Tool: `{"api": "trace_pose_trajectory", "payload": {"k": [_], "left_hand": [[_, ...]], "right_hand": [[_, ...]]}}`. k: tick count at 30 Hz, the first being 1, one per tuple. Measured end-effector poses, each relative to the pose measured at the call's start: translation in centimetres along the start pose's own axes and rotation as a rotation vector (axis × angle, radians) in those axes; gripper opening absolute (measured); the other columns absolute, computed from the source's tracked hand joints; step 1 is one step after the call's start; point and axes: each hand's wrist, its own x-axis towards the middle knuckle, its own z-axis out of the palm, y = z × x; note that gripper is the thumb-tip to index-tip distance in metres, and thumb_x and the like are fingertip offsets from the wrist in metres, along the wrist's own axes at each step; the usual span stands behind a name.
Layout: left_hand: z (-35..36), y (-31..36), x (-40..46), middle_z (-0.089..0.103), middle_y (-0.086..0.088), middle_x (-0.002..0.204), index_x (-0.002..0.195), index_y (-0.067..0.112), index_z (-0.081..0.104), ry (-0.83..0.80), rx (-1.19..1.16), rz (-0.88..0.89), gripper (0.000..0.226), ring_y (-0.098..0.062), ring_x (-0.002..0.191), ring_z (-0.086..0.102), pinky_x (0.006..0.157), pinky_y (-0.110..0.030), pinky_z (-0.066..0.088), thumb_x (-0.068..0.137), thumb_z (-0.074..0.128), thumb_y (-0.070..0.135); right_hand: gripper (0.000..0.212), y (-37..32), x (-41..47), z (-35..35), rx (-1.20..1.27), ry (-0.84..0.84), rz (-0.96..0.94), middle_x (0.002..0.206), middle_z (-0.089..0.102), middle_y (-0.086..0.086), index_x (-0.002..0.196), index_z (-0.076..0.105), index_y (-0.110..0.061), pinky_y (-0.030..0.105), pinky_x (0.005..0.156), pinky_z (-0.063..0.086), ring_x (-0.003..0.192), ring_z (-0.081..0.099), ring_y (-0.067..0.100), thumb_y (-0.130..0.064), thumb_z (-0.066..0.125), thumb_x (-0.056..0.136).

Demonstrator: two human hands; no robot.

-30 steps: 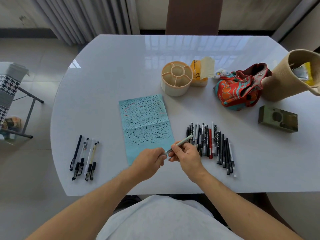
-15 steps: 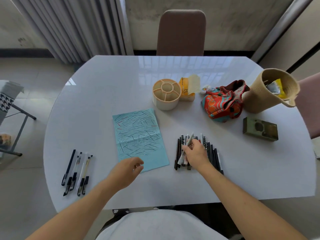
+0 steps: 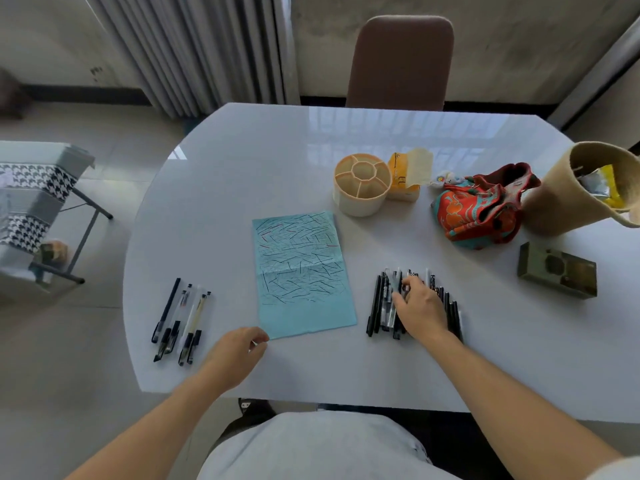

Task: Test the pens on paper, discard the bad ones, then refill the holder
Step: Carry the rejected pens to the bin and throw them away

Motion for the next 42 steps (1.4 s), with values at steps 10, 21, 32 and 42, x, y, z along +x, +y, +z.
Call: {"api": "trace_pose_trajectory", "payload": {"k": [10,21,32,42], "left_hand": [[1.4,-2.7,-6.7,0.070,0.017,0.097,0.105,0.032,0.070,-0.034,-0.265,-0.245,0.015,0.001,0.089,0.063,0.082,-0.024,0.053,0.097,0.058,0.030],[4.2,-11.3,-18.0,0.070,0.014,0.088,0.092,0.037,0.068,0.064,-0.507,-0.574,0.013,-0.005,0.084,0.065,0.081,-0.032,0.056,0.094,0.060,0.028],[6.6,-20.1,-28.8,0.072,0.011,0.087,0.092,0.032,0.069,0.145,-0.656,-0.761,0.009,-0.004,0.082,0.066,0.077,-0.026,0.053,0.095,0.061,0.028],[8.0,-29.5,-36.4,0.071,0.009,0.084,0.088,0.028,0.070,0.132,-0.726,-0.834,0.011,-0.008,0.081,0.066,0.069,-0.025,0.048,0.095,0.061,0.026]], "right_hand": [[0.006,-5.6,-4.8,3.4,0.144,-0.209,-0.263,0.070,0.062,-0.008,0.097,0.070,-0.019,0.033,0.065,0.052,0.067,0.060,0.015,-0.023,0.068,0.093],[0.042,-20.1,-8.7,12.2,-0.117,-0.637,-0.718,0.124,0.061,-0.005,0.133,0.058,-0.025,0.035,0.095,0.050,0.113,0.059,0.016,-0.031,0.062,0.092],[0.097,-34.6,-7.5,19.9,-0.878,-0.431,-1.253,0.171,-0.003,0.011,0.163,-0.001,-0.022,0.049,0.128,0.005,0.157,-0.010,0.037,0.000,0.054,0.086],[0.028,-38.8,-9.9,22.3,-1.094,-0.452,-1.228,0.114,0.054,0.004,0.118,0.049,-0.019,0.035,0.083,0.048,0.103,0.057,0.025,-0.017,0.053,0.091]]}}
